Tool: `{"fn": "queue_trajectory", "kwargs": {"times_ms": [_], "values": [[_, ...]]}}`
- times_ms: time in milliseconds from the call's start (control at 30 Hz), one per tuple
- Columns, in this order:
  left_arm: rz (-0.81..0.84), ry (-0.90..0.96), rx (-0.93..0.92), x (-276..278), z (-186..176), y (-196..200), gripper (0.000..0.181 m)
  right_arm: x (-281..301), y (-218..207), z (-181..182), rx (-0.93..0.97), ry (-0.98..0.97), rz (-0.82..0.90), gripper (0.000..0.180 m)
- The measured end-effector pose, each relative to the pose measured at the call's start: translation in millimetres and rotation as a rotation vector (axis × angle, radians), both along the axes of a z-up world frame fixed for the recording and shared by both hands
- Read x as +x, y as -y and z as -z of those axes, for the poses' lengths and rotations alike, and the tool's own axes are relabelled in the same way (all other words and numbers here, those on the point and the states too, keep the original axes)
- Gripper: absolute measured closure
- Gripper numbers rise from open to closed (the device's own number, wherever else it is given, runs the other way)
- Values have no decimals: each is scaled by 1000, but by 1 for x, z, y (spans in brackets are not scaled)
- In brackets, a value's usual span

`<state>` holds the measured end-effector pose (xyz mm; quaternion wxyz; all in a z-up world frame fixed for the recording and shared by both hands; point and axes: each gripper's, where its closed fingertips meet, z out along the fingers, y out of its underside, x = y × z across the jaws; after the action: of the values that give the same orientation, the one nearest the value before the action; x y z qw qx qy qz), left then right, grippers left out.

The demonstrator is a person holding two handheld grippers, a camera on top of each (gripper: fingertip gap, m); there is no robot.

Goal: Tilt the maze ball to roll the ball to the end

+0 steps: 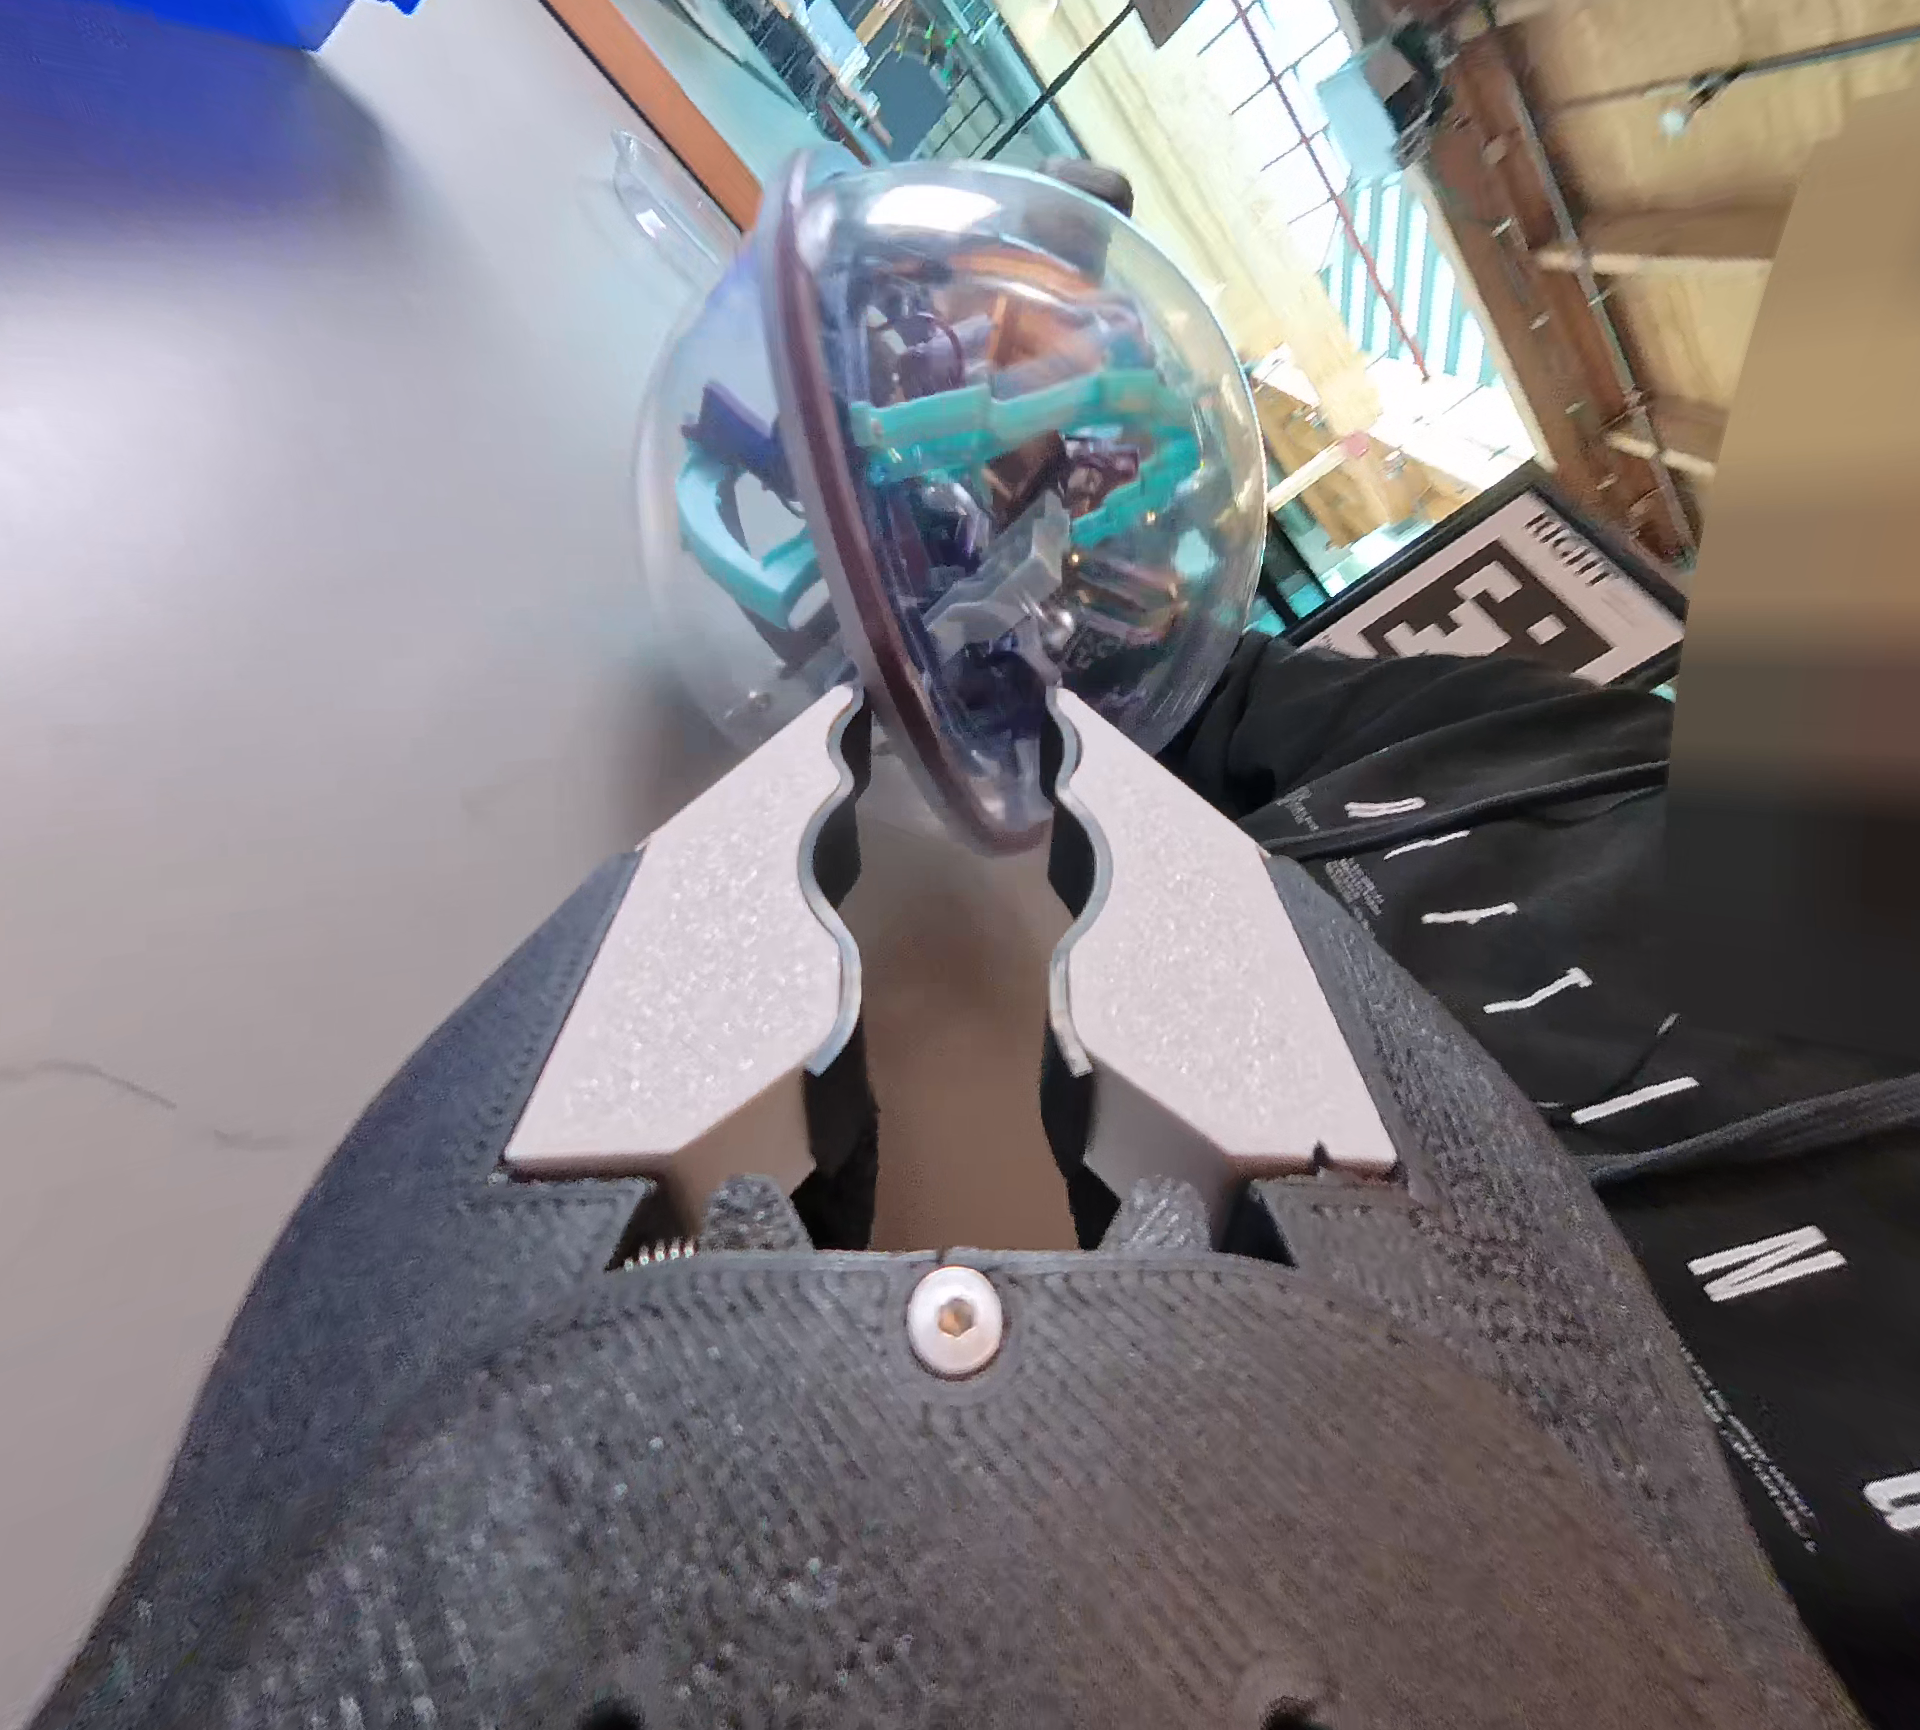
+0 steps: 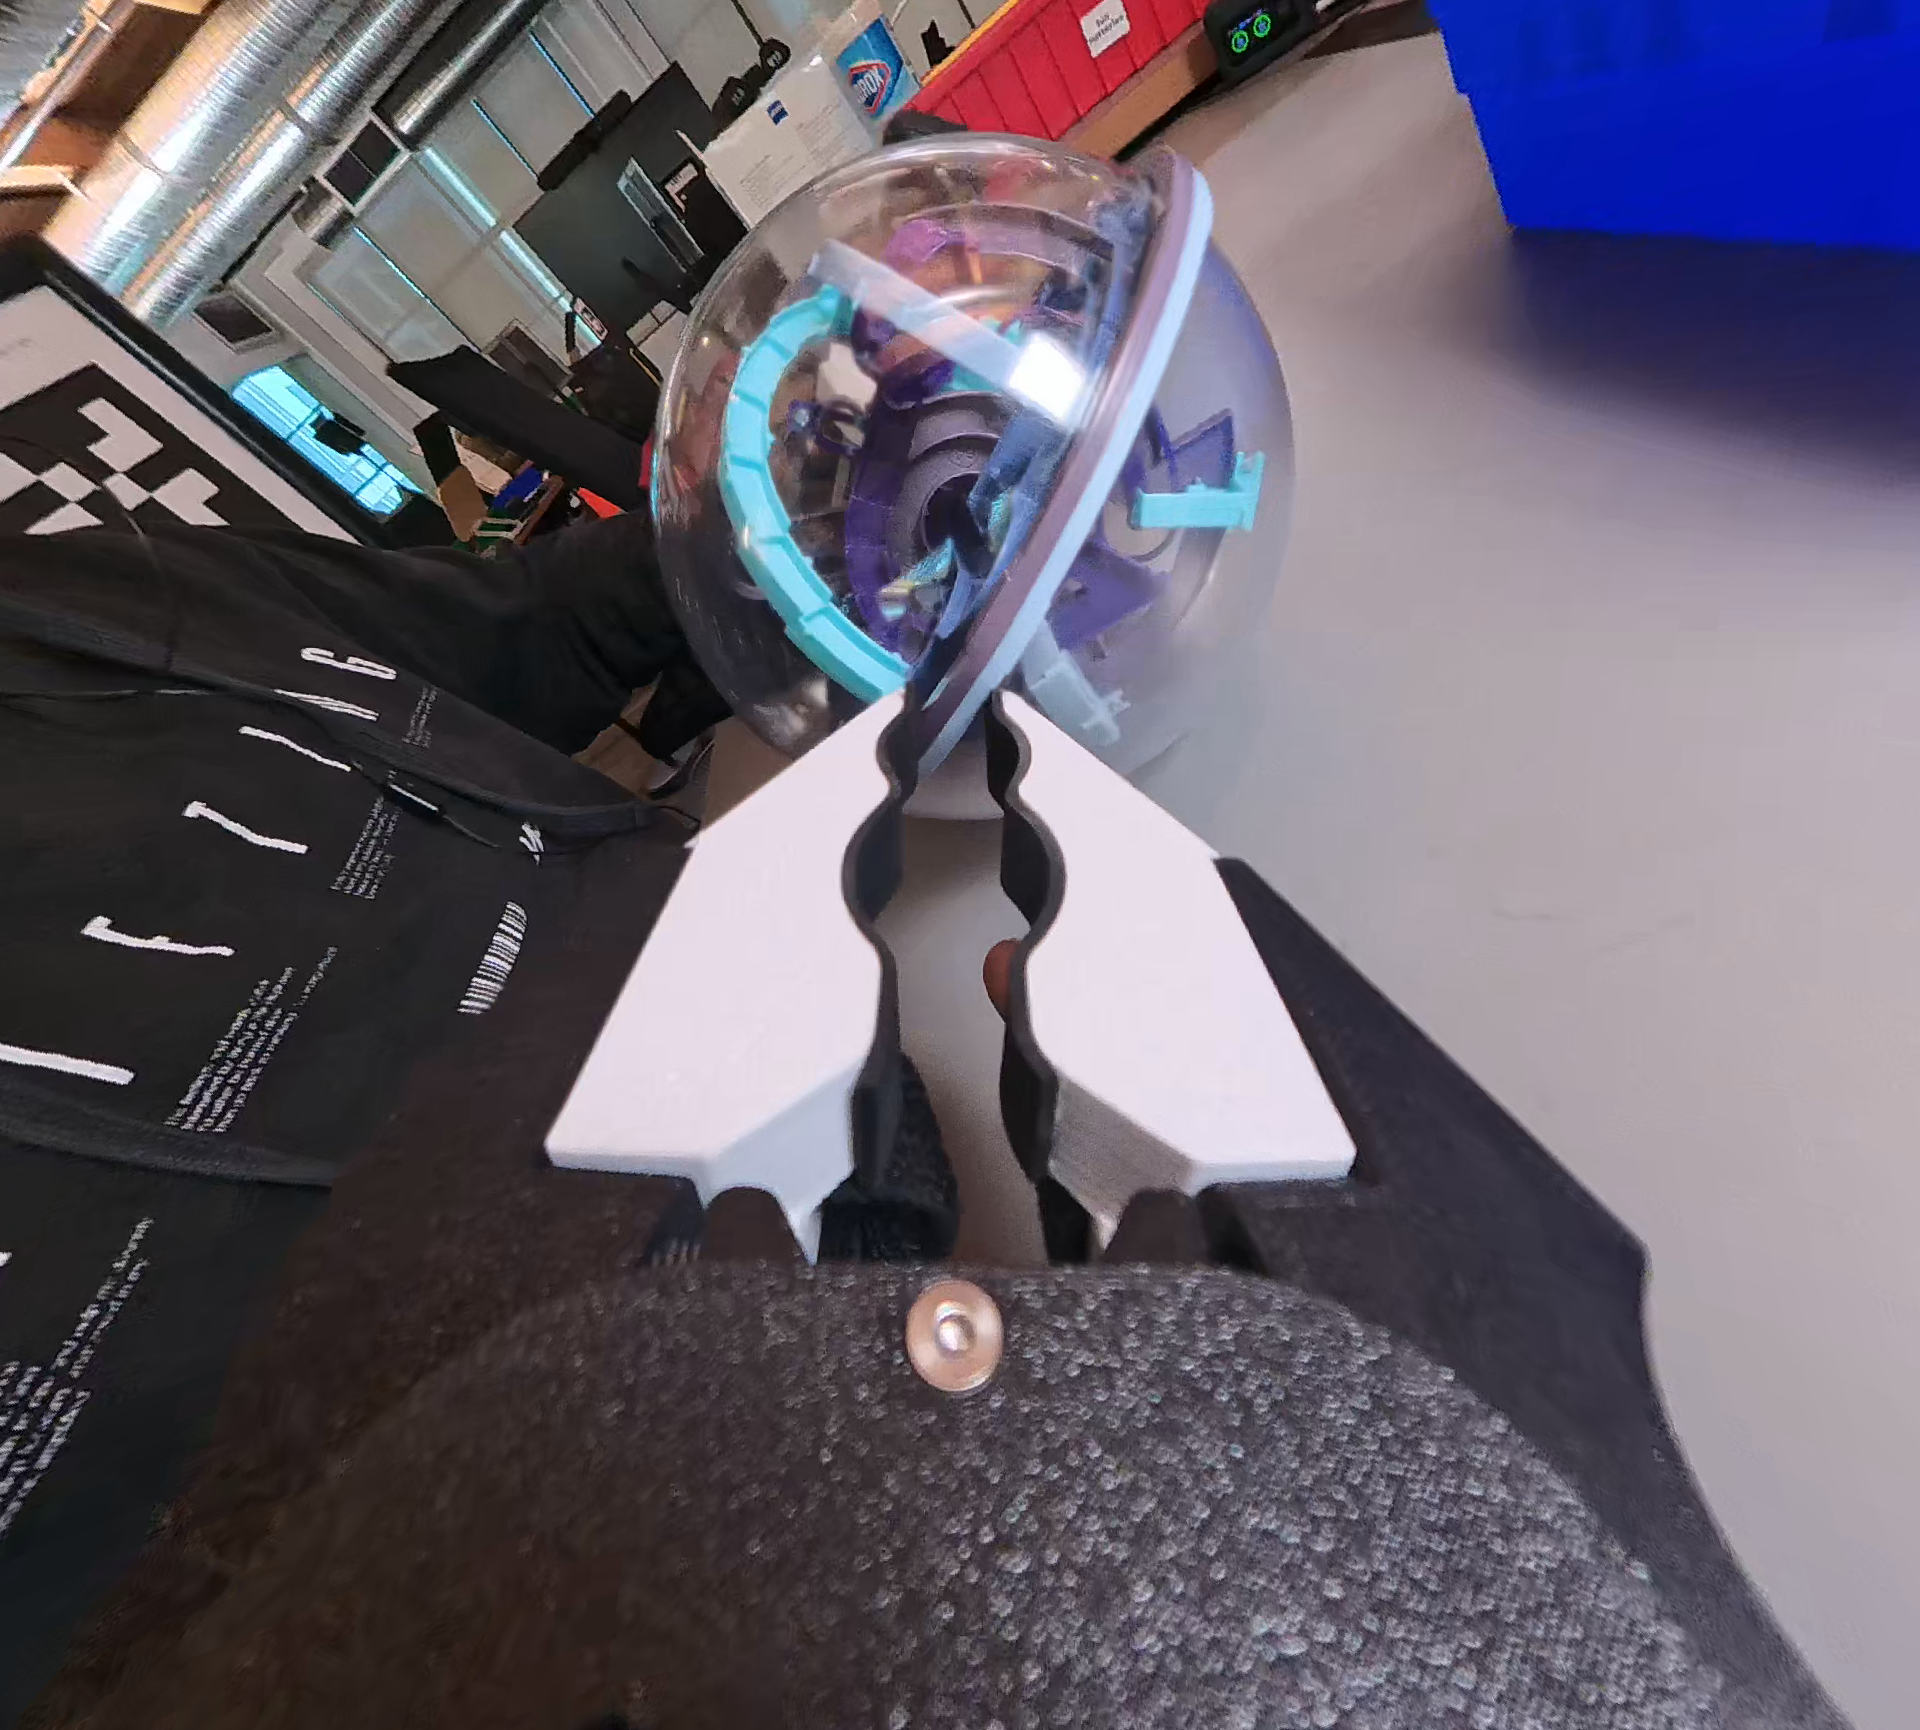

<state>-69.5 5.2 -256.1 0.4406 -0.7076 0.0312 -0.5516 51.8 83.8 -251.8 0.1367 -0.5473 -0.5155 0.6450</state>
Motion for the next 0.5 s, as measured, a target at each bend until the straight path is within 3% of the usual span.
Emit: {"fn": "queue_trajectory", "kwargs": {"times_ms": [200, 300, 500], "values": [[-36, 41, 70, -4, -11, -2, 156, -2, 0, -8, 50, -55, 3, 172], [-58, 68, 142, -9, -25, 0, 173, -3, 3, -13, 61, -81, -11, 172], [-106, 51, 263, -17, -47, 5, 174, -12, 7, -35, 143, -163, -8, 173]]}}
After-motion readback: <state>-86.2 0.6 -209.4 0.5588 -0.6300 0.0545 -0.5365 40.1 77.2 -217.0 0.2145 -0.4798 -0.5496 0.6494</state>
